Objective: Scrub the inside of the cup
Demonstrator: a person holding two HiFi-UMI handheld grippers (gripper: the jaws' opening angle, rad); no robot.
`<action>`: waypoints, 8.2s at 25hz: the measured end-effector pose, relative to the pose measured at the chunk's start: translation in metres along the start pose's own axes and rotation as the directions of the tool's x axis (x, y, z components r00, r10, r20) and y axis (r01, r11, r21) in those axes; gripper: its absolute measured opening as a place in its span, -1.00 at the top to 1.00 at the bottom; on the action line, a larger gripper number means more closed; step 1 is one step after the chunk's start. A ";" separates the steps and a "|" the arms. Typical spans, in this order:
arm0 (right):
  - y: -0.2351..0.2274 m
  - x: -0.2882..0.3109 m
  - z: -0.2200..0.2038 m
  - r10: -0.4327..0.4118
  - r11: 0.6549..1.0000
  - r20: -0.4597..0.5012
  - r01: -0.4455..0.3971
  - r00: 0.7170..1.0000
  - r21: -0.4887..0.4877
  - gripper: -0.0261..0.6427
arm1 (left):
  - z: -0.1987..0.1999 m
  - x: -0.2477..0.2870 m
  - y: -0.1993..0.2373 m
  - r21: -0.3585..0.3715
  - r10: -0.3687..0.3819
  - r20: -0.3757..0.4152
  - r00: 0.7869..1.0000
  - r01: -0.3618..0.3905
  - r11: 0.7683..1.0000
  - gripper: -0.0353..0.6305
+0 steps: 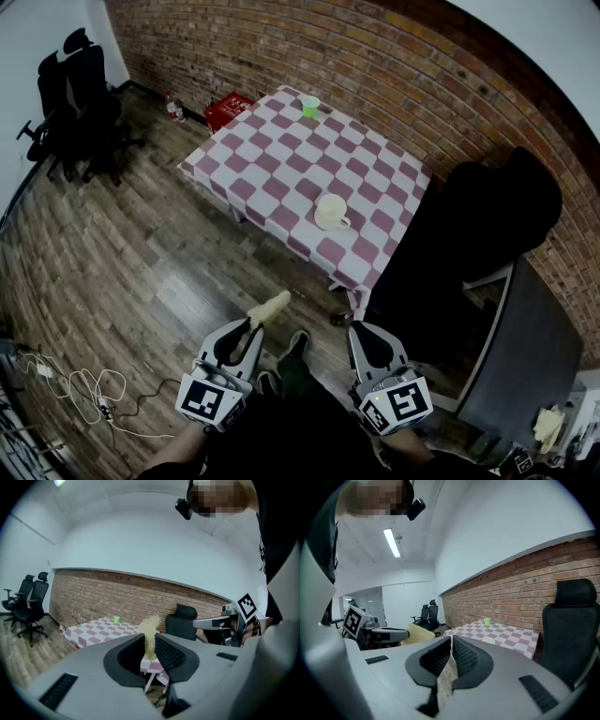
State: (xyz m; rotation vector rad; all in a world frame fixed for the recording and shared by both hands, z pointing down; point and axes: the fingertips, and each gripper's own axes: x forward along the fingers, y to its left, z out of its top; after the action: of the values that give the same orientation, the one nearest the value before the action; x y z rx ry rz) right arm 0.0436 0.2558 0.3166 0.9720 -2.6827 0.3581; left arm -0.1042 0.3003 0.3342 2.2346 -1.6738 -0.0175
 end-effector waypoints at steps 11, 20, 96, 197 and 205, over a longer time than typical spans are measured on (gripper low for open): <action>0.047 -0.049 -0.043 -0.010 1.000 0.016 0.010 1.000 0.008 0.81 | -0.030 -0.064 -0.012 0.039 0.005 -0.062 0.998 -0.002 0.999 0.68; 0.010 -0.095 -0.024 0.028 0.999 0.113 -0.030 0.993 0.019 0.80 | -0.007 -0.053 -0.083 0.155 0.041 -0.027 0.999 -0.036 0.987 0.68; -0.267 0.306 -0.093 -0.048 0.999 -0.390 0.037 0.920 -0.036 0.50 | -0.092 0.447 0.103 0.199 -0.049 -0.856 0.515 0.414 0.888 0.68; -0.260 0.293 -0.103 -0.174 0.984 -0.431 0.169 0.885 -0.051 0.50 | -0.008 0.420 0.088 0.648 -0.037 -0.745 0.666 0.735 0.201 0.68; -0.257 0.293 -0.106 -0.172 0.985 -0.434 0.166 0.884 -0.052 0.50 | -0.089 0.438 0.096 0.584 0.058 -0.811 0.582 0.811 0.031 0.68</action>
State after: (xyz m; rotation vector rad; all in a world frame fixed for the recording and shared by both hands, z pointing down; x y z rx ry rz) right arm 0.0112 -0.0740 0.5481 0.9775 -2.1758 0.4585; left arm -0.0411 -0.1082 0.5304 2.8005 -0.2837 2.0993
